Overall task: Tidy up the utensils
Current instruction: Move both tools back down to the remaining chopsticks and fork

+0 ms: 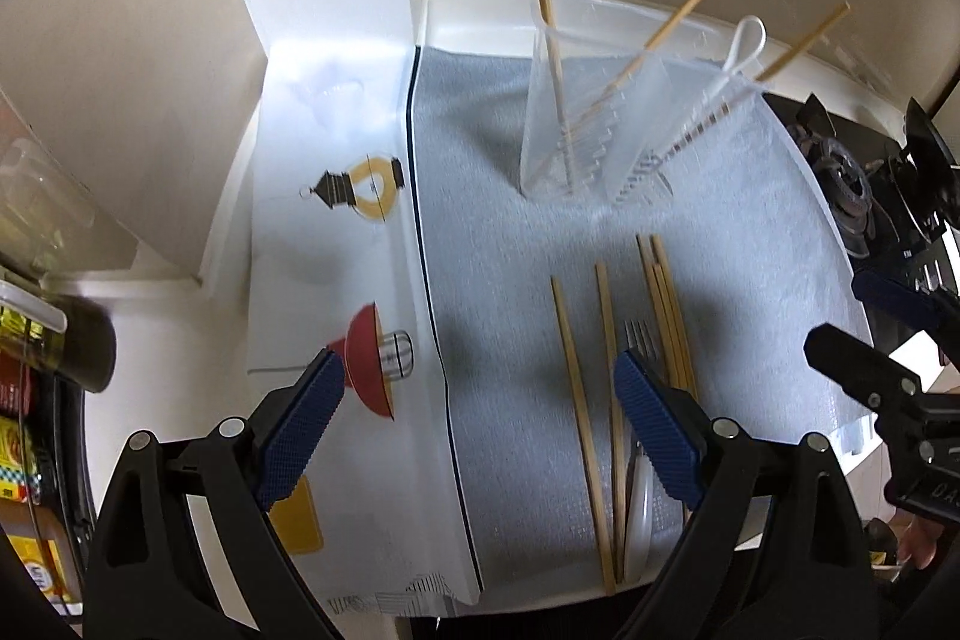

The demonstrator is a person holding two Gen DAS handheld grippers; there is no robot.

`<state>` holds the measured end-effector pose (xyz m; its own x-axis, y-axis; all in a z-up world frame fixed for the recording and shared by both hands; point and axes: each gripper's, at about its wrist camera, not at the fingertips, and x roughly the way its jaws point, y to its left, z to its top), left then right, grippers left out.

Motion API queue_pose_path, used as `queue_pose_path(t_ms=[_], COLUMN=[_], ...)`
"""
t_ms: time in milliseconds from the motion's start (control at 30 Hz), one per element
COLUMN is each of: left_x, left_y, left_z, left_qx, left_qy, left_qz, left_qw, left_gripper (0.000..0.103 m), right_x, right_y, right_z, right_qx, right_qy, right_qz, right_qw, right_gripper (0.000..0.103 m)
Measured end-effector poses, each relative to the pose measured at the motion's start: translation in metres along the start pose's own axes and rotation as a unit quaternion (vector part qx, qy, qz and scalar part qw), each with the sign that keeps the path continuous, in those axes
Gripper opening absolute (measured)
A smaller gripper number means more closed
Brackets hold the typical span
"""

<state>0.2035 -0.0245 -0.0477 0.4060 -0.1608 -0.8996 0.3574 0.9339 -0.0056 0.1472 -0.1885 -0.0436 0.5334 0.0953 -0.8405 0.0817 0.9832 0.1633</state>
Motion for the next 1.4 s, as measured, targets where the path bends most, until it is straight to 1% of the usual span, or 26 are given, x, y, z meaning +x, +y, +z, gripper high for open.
queue_pose_path(t_ms=[133,467,567,667,700,733,767,833,867,933,1033,1267,1367,1400], left_x=[0.003,0.001,0.007,0.019,0.023,0.028,0.031,0.038,0.041,0.044,0.047,0.051,0.052,0.053], left_y=[-0.001,-0.001,-0.001,0.001,0.001,0.001,0.001,0.0,0.0,-0.001,-0.004,-0.007,-0.007,-0.007], left_z=[-0.004,-0.006,-0.006,-0.006,-0.006,-0.006,-0.006,-0.006,-0.007,-0.007,-0.007,-0.004,-0.004,-0.003], left_qx=[-0.001,-0.001,-0.004,-0.013,-0.014,-0.016,-0.017,-0.021,-0.023,-0.025,-0.019,-0.016,-0.017,-0.017], left_qy=[0.008,0.009,0.018,0.035,0.04,0.045,0.048,0.057,0.062,0.066,0.07,0.075,0.077,0.078], left_qz=[-0.001,0.002,0.001,-0.01,-0.011,-0.012,-0.011,-0.011,-0.012,-0.012,-0.01,-0.005,-0.003,-0.003], left_qw=[1.0,1.0,0.9998,0.9993,0.9991,0.9988,0.9986,0.9981,0.9978,0.9974,0.9973,0.997,0.9969,0.9968], left_gripper=[0.089,0.089,0.089,0.089,0.089,0.089,0.089,0.089,0.089,0.089,0.089,0.089,0.089,0.089], right_x=[0.0,0.004,0.016,0.034,0.045,0.052,0.061,0.077,0.084,0.102,0.119,0.138,0.14,0.141], right_y=[-0.001,0.002,-0.004,-0.013,-0.018,-0.021,-0.024,-0.029,-0.031,-0.035,-0.036,-0.028,-0.021,-0.018], right_z=[-0.001,0.0,0.001,-0.001,-0.002,-0.002,-0.003,-0.003,-0.004,-0.004,-0.005,-0.004,-0.004,-0.005], right_qx=[0.002,-0.001,0.004,0.012,0.019,0.024,0.028,0.036,0.04,0.048,0.05,0.03,0.004,-0.007], right_qy=[0.003,0.009,0.021,0.04,0.049,0.056,0.064,0.078,0.084,0.103,0.118,0.129,0.119,0.116], right_qz=[0.0,0.004,0.002,-0.002,-0.001,-0.002,0.002,0.008,0.01,0.014,0.021,0.008,-0.009,-0.016], right_qw=[1.0,1.0,1.0,0.999,0.999,0.998,0.998,0.996,0.996,0.993,0.992,0.991,0.993,0.993], right_gripper=[0.073,0.073,0.073,0.072,0.069,0.062,0.058,0.04,0.036,0.019,0.012,0.012,0.012,0.014])
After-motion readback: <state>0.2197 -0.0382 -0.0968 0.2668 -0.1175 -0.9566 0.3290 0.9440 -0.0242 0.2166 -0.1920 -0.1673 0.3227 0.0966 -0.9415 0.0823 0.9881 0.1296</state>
